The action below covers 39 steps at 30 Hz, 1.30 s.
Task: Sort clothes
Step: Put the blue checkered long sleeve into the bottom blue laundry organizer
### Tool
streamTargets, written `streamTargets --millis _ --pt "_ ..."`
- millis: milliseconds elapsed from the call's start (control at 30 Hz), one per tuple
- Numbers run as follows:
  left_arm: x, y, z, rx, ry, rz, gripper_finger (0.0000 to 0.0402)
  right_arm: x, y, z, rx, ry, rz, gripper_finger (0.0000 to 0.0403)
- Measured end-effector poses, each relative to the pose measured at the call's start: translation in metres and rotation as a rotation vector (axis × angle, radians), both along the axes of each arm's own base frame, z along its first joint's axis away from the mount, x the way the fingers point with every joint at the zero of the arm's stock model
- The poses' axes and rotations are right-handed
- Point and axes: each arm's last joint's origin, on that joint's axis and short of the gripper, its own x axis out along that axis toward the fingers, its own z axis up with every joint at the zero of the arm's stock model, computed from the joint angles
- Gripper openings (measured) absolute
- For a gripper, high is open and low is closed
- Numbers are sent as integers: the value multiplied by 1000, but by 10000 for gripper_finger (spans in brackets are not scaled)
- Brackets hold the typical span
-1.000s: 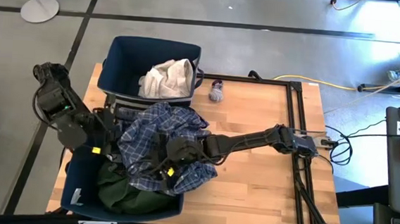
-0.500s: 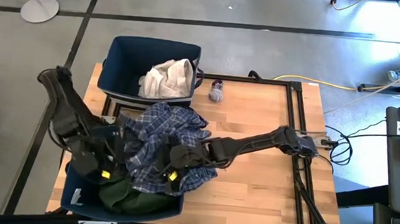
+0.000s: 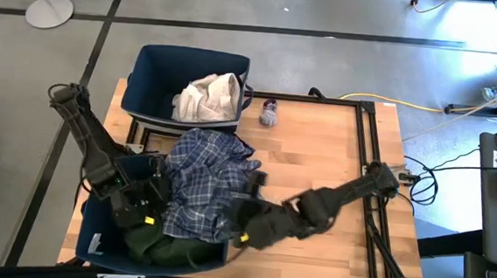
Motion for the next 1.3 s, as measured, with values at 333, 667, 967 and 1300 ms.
streamTargets --millis 333,667,967,1300 --pt "-5 5 -25 -13 37 50 153 -69 20 -65 -39 372 -365 243" --pt "-3 2 -24 -9 16 22 153 -80 9 -143 -35 518 -430 223" --pt "-2 2 -24 2 5 25 153 -62 8 -174 15 415 -278 198" --pt "-2 2 -24 5 0 27 153 -36 -12 -185 -37 293 -239 198"
